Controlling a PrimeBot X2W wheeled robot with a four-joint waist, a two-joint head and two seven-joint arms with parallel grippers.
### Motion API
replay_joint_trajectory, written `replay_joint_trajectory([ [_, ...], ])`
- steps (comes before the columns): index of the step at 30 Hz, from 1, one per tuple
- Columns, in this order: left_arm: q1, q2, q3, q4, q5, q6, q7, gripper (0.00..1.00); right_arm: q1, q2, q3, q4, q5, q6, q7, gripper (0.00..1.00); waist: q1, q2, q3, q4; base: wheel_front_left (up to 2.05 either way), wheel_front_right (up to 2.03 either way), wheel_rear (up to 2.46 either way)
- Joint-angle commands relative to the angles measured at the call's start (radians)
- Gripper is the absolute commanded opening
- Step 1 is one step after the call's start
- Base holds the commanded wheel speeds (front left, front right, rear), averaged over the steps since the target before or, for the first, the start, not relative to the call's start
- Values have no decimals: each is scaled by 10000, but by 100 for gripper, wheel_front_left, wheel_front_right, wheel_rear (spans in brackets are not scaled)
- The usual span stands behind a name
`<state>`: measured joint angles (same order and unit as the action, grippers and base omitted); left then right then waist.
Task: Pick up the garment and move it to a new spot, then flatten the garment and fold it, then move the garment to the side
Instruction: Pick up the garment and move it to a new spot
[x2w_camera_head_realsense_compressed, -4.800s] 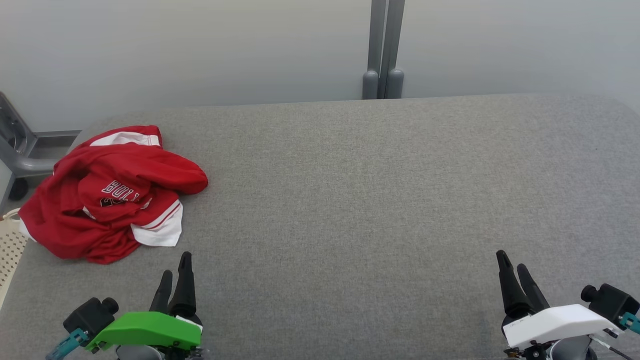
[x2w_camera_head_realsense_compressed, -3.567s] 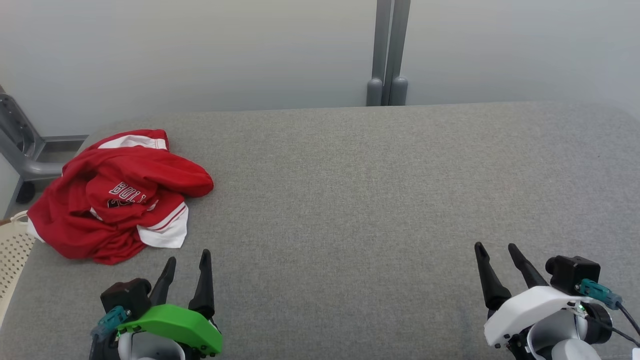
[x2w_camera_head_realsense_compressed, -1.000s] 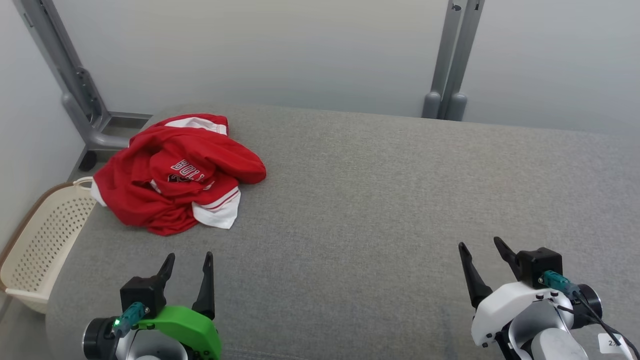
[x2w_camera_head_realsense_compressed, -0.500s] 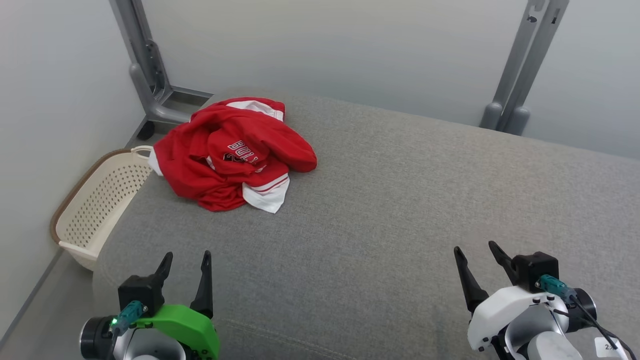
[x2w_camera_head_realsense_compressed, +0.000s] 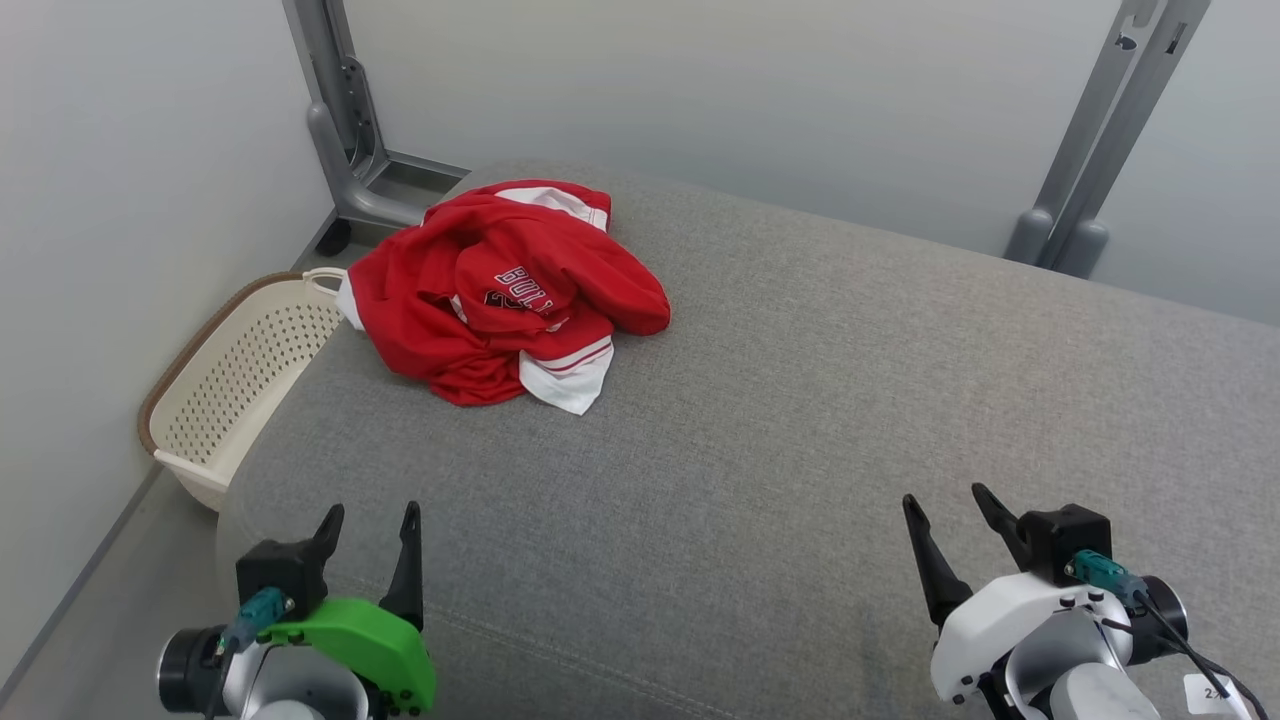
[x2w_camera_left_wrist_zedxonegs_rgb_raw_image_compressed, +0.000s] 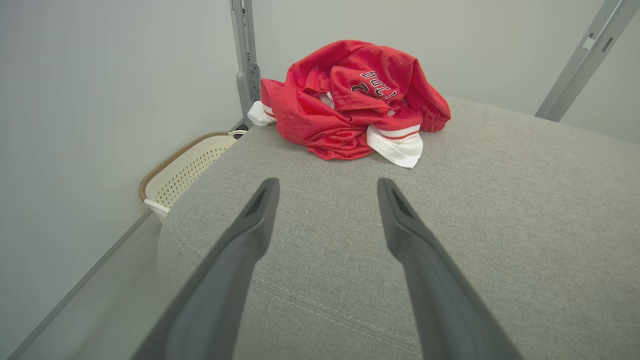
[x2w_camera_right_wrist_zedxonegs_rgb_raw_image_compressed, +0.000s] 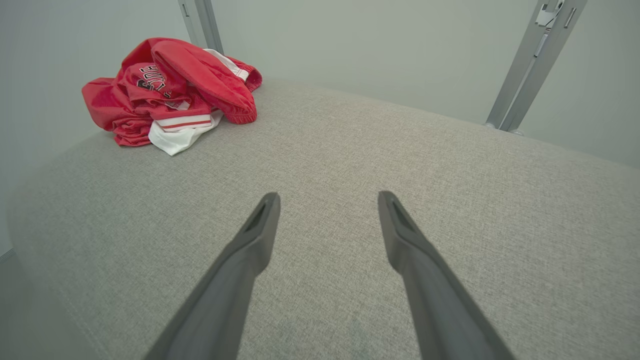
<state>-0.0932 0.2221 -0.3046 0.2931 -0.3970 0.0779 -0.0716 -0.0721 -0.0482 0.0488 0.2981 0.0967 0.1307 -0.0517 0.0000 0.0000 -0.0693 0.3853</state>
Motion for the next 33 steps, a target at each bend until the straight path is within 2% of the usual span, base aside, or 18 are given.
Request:
replay_joint_trajectory([
  [1, -185, 63, -5, -10, -63, -47, -1, 100, -77, -39, -1, -11, 18, 1, -36, 100, 0, 0, 16, -2, 0, 0, 0],
  [10, -1839, -350, -166, 1002, -533, -395, 1165, 100, -144, -41, 25, -156, -138, 1, 152, 100, 0, 0, 369, -197, 0, 0, 0],
  [19, -4136, -806, 64, 2768, -835, -249, 1589, 100, -429, -39, 91, -687, -522, 1, 550, 100, 0, 0, 1314, -926, 0, 0, 0],
  [25, -5570, -791, 361, 4003, -1043, -262, 1618, 100, -639, -39, 93, -1108, -778, 1, 762, 100, 0, 0, 2033, -1541, 0, 0, 0],
  [33, -7018, -754, 738, 5074, -1573, -359, 2328, 100, -851, -39, 94, -1605, -1003, 1, 948, 100, 0, 0, 2800, -2064, 0, 0, 0],
])
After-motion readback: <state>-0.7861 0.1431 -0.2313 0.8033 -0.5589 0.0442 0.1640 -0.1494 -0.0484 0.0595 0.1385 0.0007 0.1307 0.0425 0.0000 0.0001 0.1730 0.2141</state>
